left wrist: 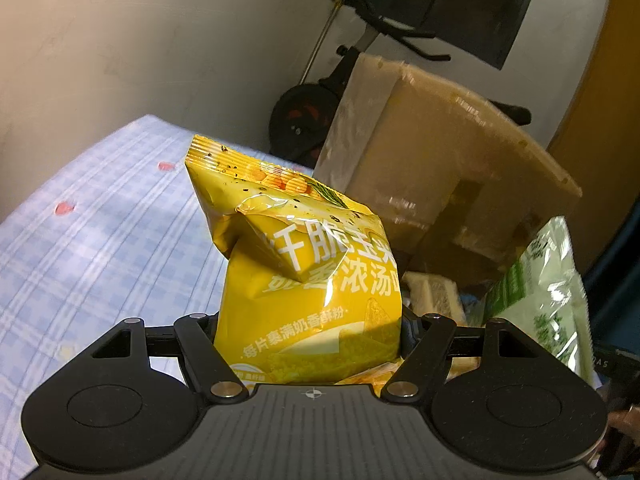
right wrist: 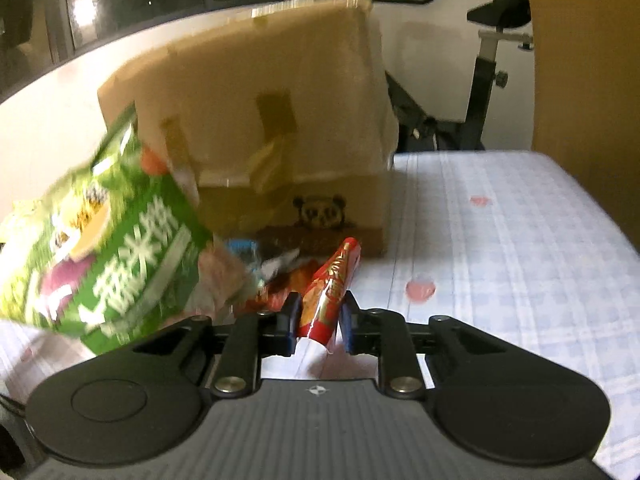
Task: Organize snacks
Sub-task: 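Grasp the red sausage stick with right tool while left tool holds yellow bag, then carry both packets over the box and open both tools to release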
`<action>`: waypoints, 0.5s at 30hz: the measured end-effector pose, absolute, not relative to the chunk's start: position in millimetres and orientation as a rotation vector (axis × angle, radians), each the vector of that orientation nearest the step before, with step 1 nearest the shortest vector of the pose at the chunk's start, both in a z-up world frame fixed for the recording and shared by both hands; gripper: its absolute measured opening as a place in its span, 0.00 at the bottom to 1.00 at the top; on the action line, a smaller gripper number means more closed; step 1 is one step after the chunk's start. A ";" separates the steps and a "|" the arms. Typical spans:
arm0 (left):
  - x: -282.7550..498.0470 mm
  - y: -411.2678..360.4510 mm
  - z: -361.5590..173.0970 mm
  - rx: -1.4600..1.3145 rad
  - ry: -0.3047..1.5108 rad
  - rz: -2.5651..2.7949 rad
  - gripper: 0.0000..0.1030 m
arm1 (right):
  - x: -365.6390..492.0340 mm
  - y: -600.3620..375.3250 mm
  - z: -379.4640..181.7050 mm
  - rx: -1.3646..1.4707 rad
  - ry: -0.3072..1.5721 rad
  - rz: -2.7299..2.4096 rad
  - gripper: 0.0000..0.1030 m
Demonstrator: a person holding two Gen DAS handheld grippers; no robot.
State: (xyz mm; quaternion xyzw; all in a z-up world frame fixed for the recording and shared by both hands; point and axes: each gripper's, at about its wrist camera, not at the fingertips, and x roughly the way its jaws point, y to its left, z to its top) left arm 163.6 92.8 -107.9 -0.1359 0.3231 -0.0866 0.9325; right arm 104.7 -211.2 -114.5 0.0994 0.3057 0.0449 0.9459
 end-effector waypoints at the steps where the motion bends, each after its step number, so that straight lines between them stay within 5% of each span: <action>1: 164.9 92.6 -104.4 -0.276 0.651 -0.182 0.73 | 105.4 -212.4 -109.8 0.201 0.611 0.092 0.21; 15: 188.5 79.9 -43.7 -0.235 0.498 -0.258 0.73 | 127.5 -223.8 -36.5 0.117 0.440 0.114 0.21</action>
